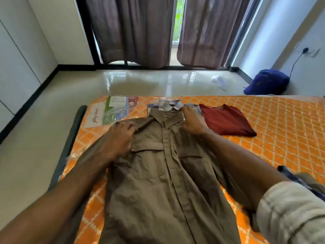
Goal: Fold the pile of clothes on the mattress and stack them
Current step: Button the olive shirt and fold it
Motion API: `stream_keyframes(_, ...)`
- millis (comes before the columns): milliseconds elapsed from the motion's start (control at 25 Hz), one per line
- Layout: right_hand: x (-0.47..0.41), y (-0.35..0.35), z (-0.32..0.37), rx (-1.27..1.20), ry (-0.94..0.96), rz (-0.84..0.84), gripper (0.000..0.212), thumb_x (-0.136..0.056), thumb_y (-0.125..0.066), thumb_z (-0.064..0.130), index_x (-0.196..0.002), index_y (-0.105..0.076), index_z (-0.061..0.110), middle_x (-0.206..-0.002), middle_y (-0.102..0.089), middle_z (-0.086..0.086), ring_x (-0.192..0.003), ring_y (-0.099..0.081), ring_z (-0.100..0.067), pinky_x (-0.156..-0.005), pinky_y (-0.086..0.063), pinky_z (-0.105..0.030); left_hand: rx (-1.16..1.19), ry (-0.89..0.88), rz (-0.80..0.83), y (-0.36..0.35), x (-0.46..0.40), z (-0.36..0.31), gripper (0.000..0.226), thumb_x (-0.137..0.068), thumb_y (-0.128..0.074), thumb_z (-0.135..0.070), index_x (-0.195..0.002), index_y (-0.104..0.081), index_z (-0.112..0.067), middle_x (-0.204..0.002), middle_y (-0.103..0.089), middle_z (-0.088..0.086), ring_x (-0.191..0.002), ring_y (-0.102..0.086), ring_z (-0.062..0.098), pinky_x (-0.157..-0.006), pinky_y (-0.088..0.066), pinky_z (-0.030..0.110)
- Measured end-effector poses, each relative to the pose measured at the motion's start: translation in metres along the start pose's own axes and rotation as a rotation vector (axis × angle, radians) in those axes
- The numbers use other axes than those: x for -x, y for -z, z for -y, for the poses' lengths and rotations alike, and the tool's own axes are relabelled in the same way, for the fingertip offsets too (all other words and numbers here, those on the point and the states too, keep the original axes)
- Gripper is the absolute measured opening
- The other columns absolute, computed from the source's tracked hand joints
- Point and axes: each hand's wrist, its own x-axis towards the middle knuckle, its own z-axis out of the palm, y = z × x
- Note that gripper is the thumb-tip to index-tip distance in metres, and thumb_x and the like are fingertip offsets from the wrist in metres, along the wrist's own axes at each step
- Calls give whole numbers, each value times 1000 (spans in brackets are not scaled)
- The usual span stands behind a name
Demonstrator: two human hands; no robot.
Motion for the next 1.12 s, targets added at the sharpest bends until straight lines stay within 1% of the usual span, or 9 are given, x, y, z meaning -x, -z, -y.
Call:
stream_keyframes(160, 58, -24, -87, -15, -307, 59, 63, -87, -71, 37, -136, -43, 11, -136, -46, -13, -124, -47, -35, -96, -46, -49, 162, -179, 165, -58, -14, -92, 44, -96, -54, -40, -136, -51, -21, -156, -37, 5, -141, -38, 26, -110, -38, 44)
stream_keyframes(320, 112, -26, -156, -240, -519, 382, 76, -76, -85, 49, -128, -48, 8, -124, -60, -10, -115, -59, -30, -94, -51, -44, 396, 30, 374, -93, -17, -169, 66, -99, -43, -59, -154, -30, -26, -167, -8, -1, -153, -11, 26, -120, -19, 54)
stream_keyframes(440, 129, -9, -178, -546, -402, 605, 48, -83, -84, 23, -124, -61, 10, -120, -71, -8, -111, -68, -26, -91, -57, -37, 379, 44, 346, -117, -4, -181, 75, -93, -29, -73, -158, -12, -40, -168, 12, -6, -154, 10, 27, -120, 0, 61)
stream_keyframes(520, 113, 15, -194, -660, -368, 693, 40, -84, -81, 12, -121, -67, 7, -116, -74, -9, -107, -71, -26, -87, -59, -36, 351, 5, 341, -124, -3, -176, 66, -95, -31, -67, -156, -14, -48, -168, 15, -4, -154, 12, 32, -118, 1, 64)
stream_keyframes(600, 88, 41, -207, -475, -383, 575, 34, -82, -84, 14, -111, -68, 8, -108, -73, -7, -105, -69, -28, -82, -57, -37, 307, 4, 370, -126, -8, -174, 62, -95, -33, -60, -155, -19, -48, -168, 12, 0, -154, 9, 36, -118, -2, 66)
stream_keyframes(720, 80, 41, -203, 205, -366, 16, 47, -79, -76, 12, -121, -56, 11, -122, -55, -14, -115, -53, -38, -91, -45, -47, 252, 6, 387, -125, -11, -176, 59, -100, -41, -53, -155, -22, -44, -168, 12, 1, -154, 6, 38, -118, -6, 67)
stream_keyframes(840, 133, 17, -165, 319, -111, -243, 39, -75, -64, 14, -113, -55, 12, -115, -52, -14, -104, -51, -39, -79, -43, -47, 227, 27, 438, -117, -12, -180, 59, -101, -43, -53, -155, -24, -40, -168, 13, 2, -154, 5, 39, -118, -8, 68)
stream_keyframes(960, 219, -9, -133, 82, -32, -31, 18, -89, -56, 31, -100, -57, 17, -106, -60, -12, -98, -59, -38, -73, -44, -43, 224, 106, 458, -94, -5, -206, 61, -98, -44, -60, -150, -34, -29, -168, 15, 5, -154, 8, 37, -117, -6, 69)
stream_keyframes(1120, 321, -33, -109, -212, -515, 393, 47, -88, -63, 62, -108, -53, 20, -105, -69, -6, -98, -68, -30, -73, -48, -36, 181, -177, 398, -66, 57, -262, 61, -94, -34, -65, -136, -46, -22, -168, 14, -1, -155, 11, 29, -116, -15, 70)
